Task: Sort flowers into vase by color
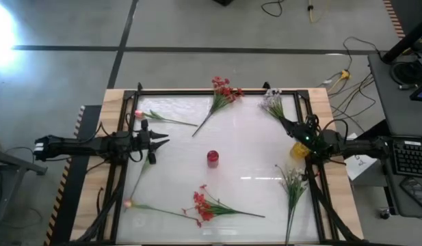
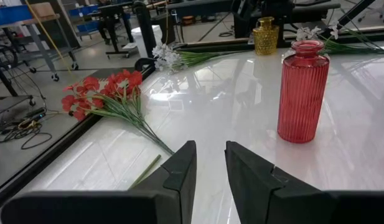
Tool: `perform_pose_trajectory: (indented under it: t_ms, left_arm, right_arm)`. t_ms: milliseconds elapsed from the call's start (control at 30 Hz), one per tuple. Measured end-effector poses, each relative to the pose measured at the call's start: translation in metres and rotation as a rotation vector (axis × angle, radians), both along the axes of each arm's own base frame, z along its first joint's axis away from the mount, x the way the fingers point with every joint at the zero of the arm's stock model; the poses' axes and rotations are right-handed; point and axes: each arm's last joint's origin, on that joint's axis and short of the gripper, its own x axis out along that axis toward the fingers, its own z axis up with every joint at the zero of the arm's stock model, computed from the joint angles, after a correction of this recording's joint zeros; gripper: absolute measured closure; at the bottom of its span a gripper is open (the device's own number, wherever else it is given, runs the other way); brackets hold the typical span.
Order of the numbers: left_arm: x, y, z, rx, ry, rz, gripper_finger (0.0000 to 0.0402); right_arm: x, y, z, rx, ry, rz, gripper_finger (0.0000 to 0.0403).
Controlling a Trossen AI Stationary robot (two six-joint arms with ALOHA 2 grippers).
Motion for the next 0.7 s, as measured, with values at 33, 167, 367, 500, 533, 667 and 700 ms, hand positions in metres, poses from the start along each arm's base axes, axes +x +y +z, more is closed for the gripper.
perform_pose_trajectory:
  t_ms: [33, 167, 367, 500, 533, 667, 700]
  left_arm:
    - [0.0000, 0.0000, 0.0000, 0.000, 0.000, 0.000, 0.0327]
    - [0.0000, 0.0000, 0.0000, 0.000, 0.000, 0.000, 0.0327]
    - [0.0000, 0.0000, 0.0000, 0.000, 0.000, 0.000, 0.0327]
    - [0.0000, 0.0000, 0.0001, 0.000, 0.000, 0.000, 0.0327]
    - [0.0000, 0.0000, 0.0000, 0.000, 0.000, 0.000, 0.0327]
    - [0.0000, 0.0000, 0.0001, 0.000, -0.001, 0.001, 0.0327]
    - [0.0000, 0.0000, 0.0001, 0.000, 0.000, 0.001, 0.0327]
  right_arm:
    - [0.0000, 0.0000, 0.0000, 0.000, 0.000, 0.000, 0.0383]
    - [0.0000, 0.0000, -0.0001, 0.000, 0.000, 0.000, 0.0383]
    - [0.0000, 0.0000, 0.0000, 0.000, 0.000, 0.000, 0.0383]
    - [0.0000, 0.0000, 0.0000, 0.001, -0.001, 0.000, 0.0383]
    - [-0.0001, -0.0001, 0.0003, 0.013, -0.013, -0.001, 0.0383]
    - [-0.0008, -0.0008, 0.0006, 0.127, -0.111, -0.017, 0.0383]
    - [-0.0009, -0.0011, 0.0000, 0.128, -0.105, -0.028, 0.0383]
